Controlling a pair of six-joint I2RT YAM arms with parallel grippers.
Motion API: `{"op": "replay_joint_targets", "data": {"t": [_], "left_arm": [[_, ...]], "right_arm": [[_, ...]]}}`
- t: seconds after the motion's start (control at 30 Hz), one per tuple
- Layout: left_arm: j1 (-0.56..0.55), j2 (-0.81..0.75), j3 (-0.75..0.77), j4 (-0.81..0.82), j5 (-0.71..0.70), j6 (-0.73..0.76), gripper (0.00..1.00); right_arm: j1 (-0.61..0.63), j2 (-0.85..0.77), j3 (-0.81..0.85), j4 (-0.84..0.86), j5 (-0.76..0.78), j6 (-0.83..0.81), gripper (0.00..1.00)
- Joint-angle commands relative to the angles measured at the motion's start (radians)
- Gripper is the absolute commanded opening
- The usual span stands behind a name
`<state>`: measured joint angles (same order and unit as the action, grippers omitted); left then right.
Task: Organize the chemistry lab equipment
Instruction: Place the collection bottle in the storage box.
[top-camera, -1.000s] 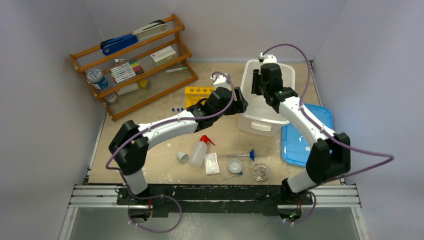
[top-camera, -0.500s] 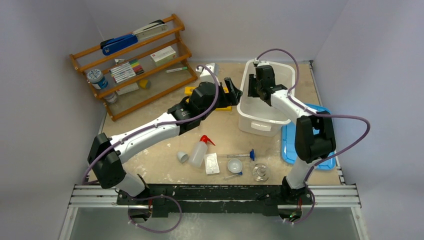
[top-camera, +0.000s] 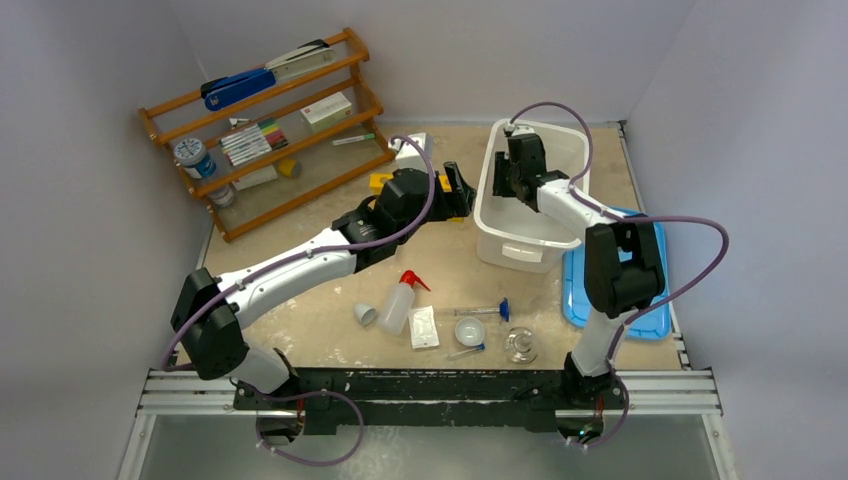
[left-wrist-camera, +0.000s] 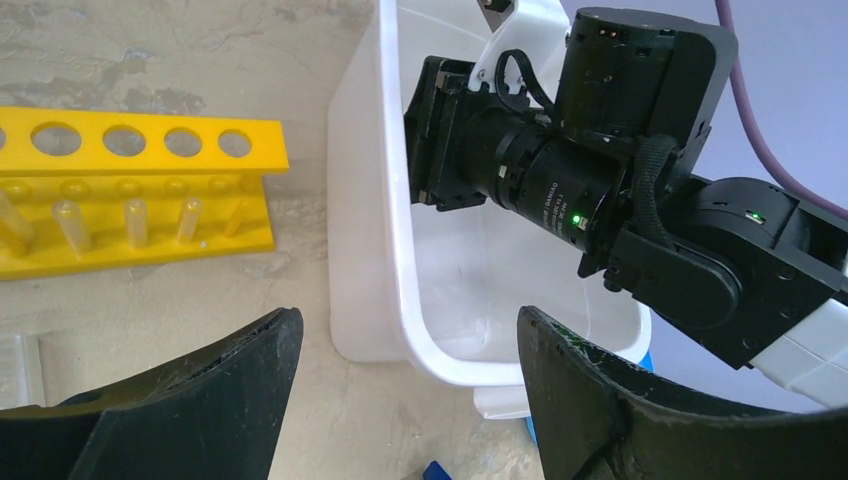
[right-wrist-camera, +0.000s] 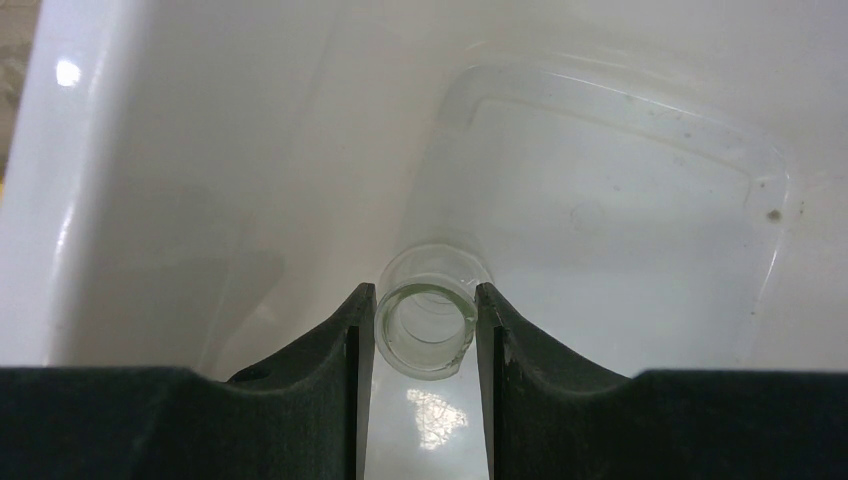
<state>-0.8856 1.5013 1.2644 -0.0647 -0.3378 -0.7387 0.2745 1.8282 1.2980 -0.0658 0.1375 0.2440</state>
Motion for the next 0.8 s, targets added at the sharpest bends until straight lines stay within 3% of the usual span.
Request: {"op": "replay_joint_targets", "data": {"t": [0.0, 0.53, 0.77], "left_arm": [[0.007, -0.046, -0.001, 0.022, -0.015, 0.021, 0.78], [0.007, -0.085, -0.037, 0.016, -0.02, 0.025, 0.79], [0.0, -0.12, -0.063, 0.019, 0.029, 0.084, 0.8]], "right_arm": [[-0.004, -0.024, 0.026, 0.051, 0.005, 0.01, 0.19], [-0.003, -0.153, 0.019, 0.009, 0.024, -0.011, 0.61], [-0.003, -0.299, -0.013, -0.011, 0.06, 0.002, 0.64]]}}
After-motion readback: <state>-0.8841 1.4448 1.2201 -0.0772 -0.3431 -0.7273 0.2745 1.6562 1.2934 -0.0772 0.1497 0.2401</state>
